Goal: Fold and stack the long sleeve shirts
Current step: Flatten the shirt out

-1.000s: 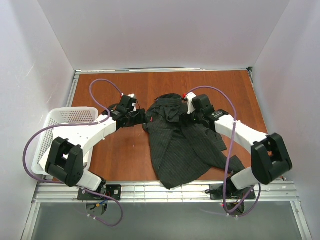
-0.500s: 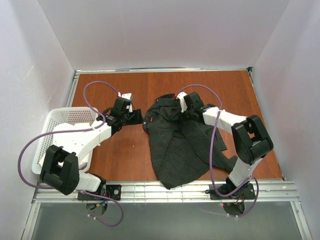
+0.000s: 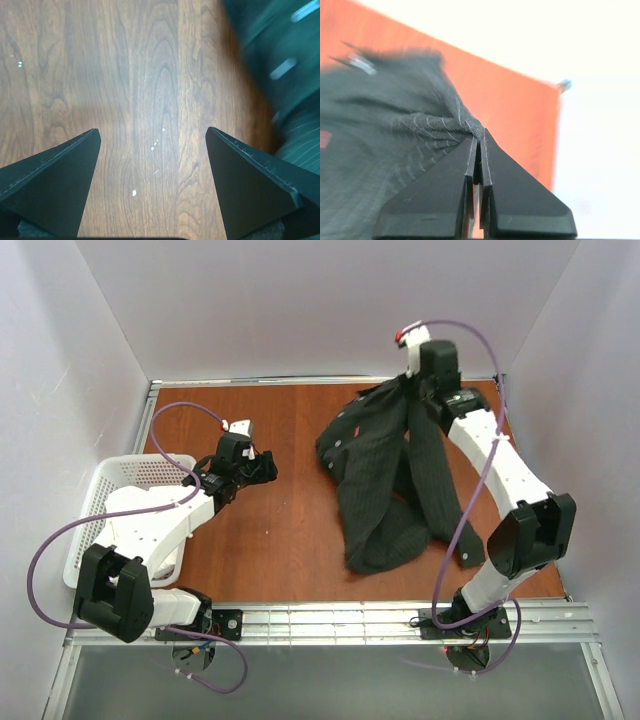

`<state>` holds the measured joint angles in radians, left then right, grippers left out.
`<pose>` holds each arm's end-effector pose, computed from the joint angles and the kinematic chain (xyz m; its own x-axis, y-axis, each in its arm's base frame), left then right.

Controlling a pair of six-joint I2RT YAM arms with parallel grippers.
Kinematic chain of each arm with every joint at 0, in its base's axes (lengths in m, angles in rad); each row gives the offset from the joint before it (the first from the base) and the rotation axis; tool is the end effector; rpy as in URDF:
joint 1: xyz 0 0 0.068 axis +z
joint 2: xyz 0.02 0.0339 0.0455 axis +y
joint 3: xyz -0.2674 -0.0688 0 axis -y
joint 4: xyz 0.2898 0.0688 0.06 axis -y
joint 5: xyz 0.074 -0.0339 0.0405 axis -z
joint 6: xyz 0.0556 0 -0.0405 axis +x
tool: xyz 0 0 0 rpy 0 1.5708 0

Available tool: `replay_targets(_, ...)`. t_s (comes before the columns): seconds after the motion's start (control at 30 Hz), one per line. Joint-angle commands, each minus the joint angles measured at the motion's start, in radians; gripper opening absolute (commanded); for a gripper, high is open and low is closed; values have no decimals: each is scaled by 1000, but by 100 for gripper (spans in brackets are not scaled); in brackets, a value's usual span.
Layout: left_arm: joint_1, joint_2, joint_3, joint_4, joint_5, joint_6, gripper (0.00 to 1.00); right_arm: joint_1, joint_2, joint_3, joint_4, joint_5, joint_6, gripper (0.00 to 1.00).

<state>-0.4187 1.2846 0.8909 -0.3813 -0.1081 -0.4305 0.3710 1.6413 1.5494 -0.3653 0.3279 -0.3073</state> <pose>0.3017 -0.1277 0.2238 -0.7202 -0.1336 -0.6807 0.0365 0.9726 -0.2295 0.4227 0.1452 0.3575 -0.3698 -0.4511 -0.8123 -0.1949 0.8924 -0.4069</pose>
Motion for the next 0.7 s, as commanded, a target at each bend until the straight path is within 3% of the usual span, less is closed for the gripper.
replay_targets(0.0, 21, -30, -9, 12, 1, -10, 81, -7, -54, 215, -39, 34, -81, 1)
replay_targets(0.13, 55, -36, -12, 12, 8, -25, 81, 5, -61, 357, -138, -85, -72, 1)
replay_targets(0.33, 113, -53, -23, 22, 25, -63, 81, 140, -123, 312, -265, -312, -15, 1)
replay_targets(0.5, 168, -71, -33, 21, 4, -89, 81, 438, -103, 138, -267, -455, 111, 1)
replay_targets(0.67, 205, -80, -40, 16, -31, -103, 81, 640, 1, 42, -250, -471, 204, 1)
